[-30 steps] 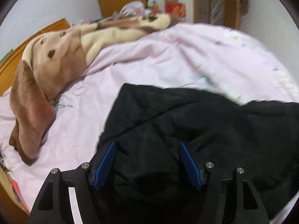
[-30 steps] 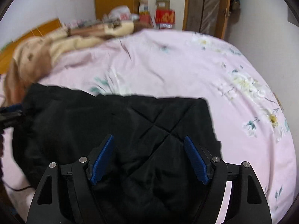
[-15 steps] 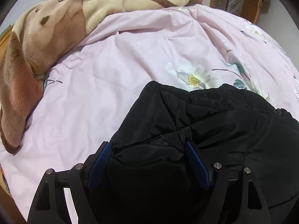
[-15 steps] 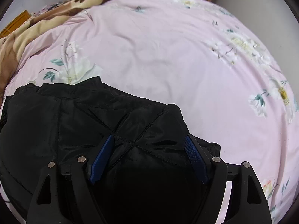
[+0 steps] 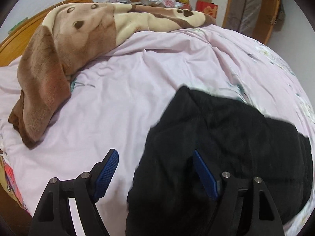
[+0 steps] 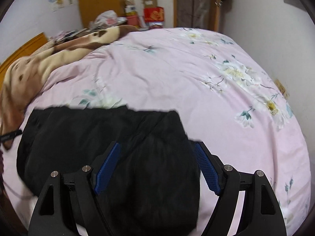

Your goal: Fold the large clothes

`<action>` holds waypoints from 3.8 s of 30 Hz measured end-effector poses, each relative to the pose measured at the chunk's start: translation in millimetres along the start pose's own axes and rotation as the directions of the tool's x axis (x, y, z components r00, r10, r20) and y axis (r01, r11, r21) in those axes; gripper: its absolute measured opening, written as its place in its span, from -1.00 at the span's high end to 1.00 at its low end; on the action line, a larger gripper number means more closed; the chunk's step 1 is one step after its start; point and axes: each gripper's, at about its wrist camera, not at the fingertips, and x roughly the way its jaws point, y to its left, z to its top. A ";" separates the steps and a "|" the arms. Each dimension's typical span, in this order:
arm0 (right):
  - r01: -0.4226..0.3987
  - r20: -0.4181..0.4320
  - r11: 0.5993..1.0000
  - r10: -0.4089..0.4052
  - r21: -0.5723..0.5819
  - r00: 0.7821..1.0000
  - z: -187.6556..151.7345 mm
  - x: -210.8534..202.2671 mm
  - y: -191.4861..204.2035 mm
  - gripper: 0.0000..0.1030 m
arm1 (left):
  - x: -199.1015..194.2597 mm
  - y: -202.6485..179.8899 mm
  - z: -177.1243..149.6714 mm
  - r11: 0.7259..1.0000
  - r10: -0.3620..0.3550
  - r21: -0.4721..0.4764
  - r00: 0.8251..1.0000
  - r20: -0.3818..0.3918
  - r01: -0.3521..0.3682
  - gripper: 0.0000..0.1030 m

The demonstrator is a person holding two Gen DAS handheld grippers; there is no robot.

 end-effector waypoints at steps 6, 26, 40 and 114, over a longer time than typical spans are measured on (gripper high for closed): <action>-0.008 0.011 1.000 0.008 -0.026 1.000 -65.4 -13.6 7.0 -0.51 | 5.8 13.5 -49.0 1.000 -0.005 -0.009 1.000 -0.022 0.005 -0.51; 0.030 -0.130 0.999 -0.032 -0.019 0.991 -95.5 43.7 -6.4 -0.56 | 40.5 25.2 -60.1 1.000 0.003 0.004 0.997 -0.076 -0.002 -0.58; 0.020 0.008 1.000 -0.020 0.003 1.000 -92.6 -65.4 13.4 -0.56 | -85.5 33.2 -84.6 0.999 -0.031 0.022 0.995 0.095 0.029 -0.57; 0.040 0.187 0.999 -0.035 -0.026 0.982 -189.8 -241.0 84.8 -0.56 | -280.3 -71.7 -276.4 0.986 -0.087 0.159 0.955 0.284 0.043 -0.59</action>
